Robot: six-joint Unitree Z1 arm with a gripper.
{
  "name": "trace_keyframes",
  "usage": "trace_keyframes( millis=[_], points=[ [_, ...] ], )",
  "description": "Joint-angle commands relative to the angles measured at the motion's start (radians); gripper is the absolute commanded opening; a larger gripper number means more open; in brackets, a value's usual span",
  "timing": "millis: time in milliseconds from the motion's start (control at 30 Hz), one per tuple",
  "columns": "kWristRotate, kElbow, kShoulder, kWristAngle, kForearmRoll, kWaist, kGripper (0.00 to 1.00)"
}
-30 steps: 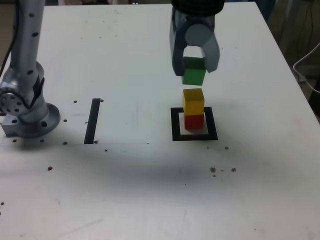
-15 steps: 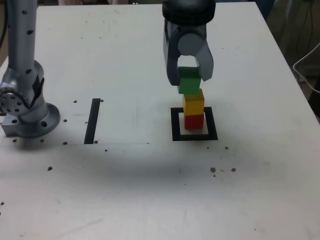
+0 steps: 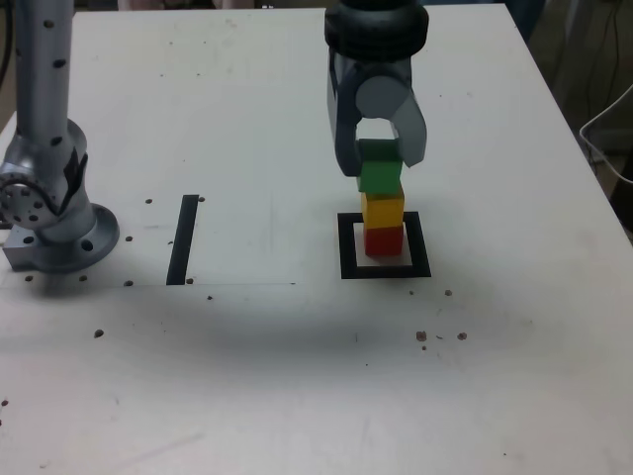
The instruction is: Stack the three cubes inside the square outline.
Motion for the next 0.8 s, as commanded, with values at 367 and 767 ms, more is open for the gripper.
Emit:
trace_keyframes(
  millis=[367,767],
  points=[
    [-0.003,0.013,0.005,-0.023,-0.016,0.001,0.28],
    [-0.009,0.015,0.005,-0.018,-0.01,0.001,0.77]
  ],
)
